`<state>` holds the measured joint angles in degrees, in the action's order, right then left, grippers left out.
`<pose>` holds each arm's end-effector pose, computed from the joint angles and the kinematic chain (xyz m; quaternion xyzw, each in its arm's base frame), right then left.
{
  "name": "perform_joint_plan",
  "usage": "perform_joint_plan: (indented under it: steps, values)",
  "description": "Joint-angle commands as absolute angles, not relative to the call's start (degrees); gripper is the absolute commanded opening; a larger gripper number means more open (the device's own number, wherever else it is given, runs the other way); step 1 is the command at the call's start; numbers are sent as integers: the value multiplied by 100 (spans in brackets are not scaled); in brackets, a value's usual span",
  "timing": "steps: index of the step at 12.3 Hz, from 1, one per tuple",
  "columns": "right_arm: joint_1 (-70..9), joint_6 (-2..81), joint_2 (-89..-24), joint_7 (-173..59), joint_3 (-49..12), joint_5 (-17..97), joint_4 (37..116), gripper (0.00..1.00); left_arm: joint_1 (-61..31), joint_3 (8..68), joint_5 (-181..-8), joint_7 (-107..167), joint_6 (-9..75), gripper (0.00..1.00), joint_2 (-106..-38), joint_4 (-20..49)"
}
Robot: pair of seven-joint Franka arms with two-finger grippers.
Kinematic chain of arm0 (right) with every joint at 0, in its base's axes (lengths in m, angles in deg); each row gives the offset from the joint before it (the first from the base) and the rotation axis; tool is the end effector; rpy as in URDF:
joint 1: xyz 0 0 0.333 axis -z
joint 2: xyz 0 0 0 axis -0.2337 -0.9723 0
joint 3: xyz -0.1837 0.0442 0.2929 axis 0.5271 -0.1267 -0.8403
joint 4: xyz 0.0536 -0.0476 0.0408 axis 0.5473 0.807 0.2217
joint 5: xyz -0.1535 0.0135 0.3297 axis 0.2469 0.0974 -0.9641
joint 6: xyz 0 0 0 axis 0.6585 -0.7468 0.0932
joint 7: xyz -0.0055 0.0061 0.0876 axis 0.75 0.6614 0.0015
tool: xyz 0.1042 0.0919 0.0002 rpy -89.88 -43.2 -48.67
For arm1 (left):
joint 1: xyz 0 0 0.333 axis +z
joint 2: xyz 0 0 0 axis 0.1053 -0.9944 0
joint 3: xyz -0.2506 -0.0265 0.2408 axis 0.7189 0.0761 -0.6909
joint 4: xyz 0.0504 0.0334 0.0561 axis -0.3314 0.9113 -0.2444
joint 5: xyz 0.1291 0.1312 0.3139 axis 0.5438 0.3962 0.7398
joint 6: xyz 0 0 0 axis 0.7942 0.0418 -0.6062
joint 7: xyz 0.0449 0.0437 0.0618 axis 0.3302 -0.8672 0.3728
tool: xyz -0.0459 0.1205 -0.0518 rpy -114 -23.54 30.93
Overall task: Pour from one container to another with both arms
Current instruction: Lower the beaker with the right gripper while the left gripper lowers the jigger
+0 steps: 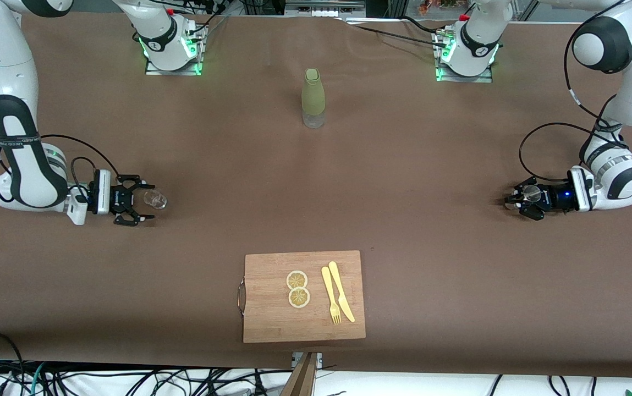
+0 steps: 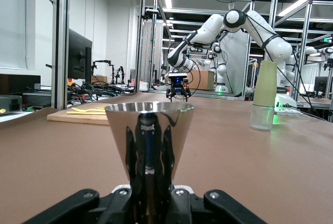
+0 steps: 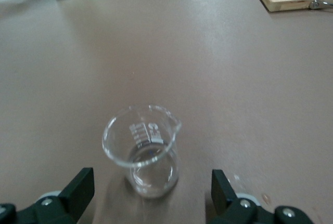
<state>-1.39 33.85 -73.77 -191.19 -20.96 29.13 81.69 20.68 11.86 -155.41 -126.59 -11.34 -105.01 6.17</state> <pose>0.5822 -0.0794 0.1546 -0.6293 -0.6597 -0.2395 0.3337 0.5482 0.1841 0.1020 0.5400 -0.4619 0.5011 0.4939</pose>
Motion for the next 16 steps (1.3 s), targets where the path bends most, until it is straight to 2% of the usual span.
perform_joint_plan:
  steps: [1, 7, 16]
  values:
    - [-103, 3361, -7203, -19111, -2036, 3297, 8069, 100, 2094, 1168, -15379, -12851, -1405, 0, -10641, 367]
    - [-480, 3748, -6193, -17568, -2018, 4781, 8131, 100, 2085, 1168, -15370, -13440, -1484, 0, -10746, 297]
    - [-1219, 3486, -4954, -13701, -2018, 6645, 8157, 100, 2076, 1150, -15370, -13493, -1485, 0, -10914, 253]
